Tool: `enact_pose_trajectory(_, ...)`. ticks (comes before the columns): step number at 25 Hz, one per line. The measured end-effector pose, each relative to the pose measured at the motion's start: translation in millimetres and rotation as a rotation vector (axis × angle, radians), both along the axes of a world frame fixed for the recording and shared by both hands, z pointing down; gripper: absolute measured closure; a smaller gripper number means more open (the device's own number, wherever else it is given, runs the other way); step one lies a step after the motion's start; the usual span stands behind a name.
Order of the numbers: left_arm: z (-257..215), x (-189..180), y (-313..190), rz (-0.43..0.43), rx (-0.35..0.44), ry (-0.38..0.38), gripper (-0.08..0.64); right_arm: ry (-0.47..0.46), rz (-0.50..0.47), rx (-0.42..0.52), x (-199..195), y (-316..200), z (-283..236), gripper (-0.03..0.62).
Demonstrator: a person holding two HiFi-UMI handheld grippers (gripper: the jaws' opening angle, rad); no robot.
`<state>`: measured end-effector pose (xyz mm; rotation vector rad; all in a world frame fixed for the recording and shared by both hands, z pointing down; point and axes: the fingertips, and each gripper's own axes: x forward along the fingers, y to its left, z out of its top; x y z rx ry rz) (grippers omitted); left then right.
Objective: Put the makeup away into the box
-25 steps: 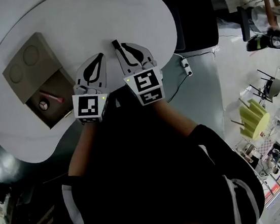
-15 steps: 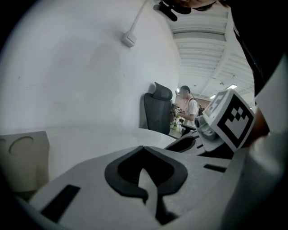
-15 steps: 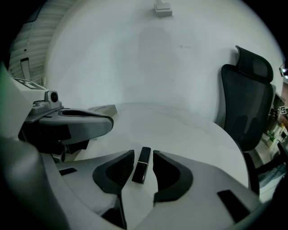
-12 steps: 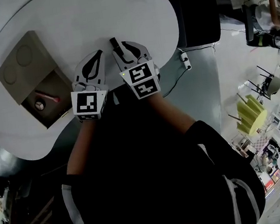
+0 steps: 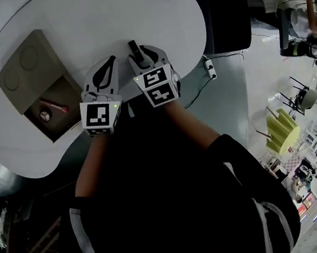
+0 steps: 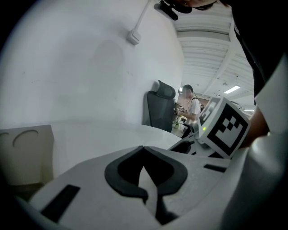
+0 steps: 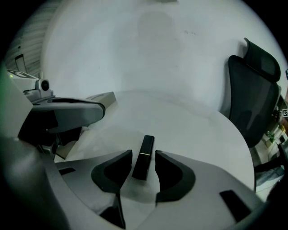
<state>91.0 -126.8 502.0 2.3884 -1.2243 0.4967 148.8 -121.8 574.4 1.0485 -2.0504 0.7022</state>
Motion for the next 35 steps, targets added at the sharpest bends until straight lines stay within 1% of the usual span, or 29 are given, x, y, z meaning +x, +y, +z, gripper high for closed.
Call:
enact_pose_trajectory(2,-0.9,-4.4,1.3,-0.004,0.003,0.003,0.557,0.022,0.004,0.000,1.0,0.9,3.5,0.419)
enact_pose_trajectory(4,-0.9,-10.8,2.6,-0.010,0.004,0.004,0.557,0.037,0.008,0.014,0.3,0.4,5.4,0.479)
enact_pose_trajectory(8,-3.8,-23.5,4.6,-0.015,0.017,0.001,0.557,0.031,0.037,0.029,-2.3,-0.4,4.3,0.480)
enact_pose_trajectory(10,-8.6,-27.6,5.2,-0.006,0.051,-0.001,0.557,0.024,0.051,0.039,-4.3,0.3,-2.1,0.482)
enact_pose_trajectory(14,-17.5,-38.0,12.5,-0.022,0.054,0.004,0.557,0.021,0.065,0.074,-9.9,3.7,-18.3,0.483)
enact_pose_trajectory(17,-27.2,-45.3,16.8,-0.025,0.081,0.019,0.557,0.015,0.064,0.106,-17.4,6.7,-32.6,0.485)
enact_pose_trajectory(24,-33.0,-69.6,33.5,-0.071,0.111,0.016,0.557,0.013,0.032,0.162,-36.5,14.9,-53.1,0.486)
enact_pose_trajectory(28,-45.0,-78.4,41.1,-0.077,0.156,0.024,0.557,0.003,0.002,0.197,-50.8,22.4,-64.8,0.487)
enact_pose_trajectory(32,-51.4,-98.1,46.0,-0.090,0.184,-0.011,0.557,-0.018,-0.038,0.220,-73.9,23.5,-79.7,0.488)
enact_pose_trajectory(35,-60.1,-114.7,47.6,-0.123,0.187,-0.004,0.557,-0.032,-0.073,0.230,-95.8,23.7,-91.1,0.488)
